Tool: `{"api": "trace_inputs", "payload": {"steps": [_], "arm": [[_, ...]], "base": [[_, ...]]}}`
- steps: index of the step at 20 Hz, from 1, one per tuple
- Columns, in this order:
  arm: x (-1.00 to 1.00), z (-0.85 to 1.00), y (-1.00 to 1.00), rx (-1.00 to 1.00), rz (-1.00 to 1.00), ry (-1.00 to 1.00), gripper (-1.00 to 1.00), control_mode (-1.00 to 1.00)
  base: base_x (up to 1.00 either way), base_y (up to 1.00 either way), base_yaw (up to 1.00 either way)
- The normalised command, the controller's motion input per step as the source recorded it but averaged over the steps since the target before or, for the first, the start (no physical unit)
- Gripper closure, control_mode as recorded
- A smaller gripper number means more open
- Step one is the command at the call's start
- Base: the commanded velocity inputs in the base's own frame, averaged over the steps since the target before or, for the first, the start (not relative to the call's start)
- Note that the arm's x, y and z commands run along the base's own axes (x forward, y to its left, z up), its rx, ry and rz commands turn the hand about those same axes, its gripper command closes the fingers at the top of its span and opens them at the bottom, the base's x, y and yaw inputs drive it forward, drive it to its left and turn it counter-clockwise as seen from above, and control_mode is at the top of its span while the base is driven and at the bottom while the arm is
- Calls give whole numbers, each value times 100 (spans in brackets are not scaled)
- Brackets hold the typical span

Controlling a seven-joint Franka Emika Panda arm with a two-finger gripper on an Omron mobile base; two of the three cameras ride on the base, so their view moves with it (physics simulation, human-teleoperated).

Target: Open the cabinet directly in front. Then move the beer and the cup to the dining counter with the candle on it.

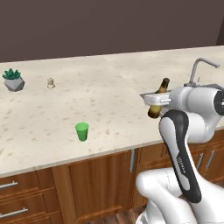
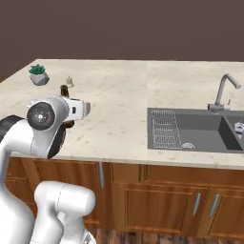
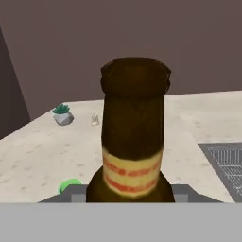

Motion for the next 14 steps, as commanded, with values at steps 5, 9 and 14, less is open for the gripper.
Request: {"api": "trace_inputs", "payload": {"steps": [5,9,14], "arm": [[33,-24,0,-7,0,10,100,-100],[0,-37,4,-11,0,17,100,-100],[0,-37,0,-6,0,11,100,-100]], "base": [[0,0,0],[0,0,0],[0,0,0]]}}
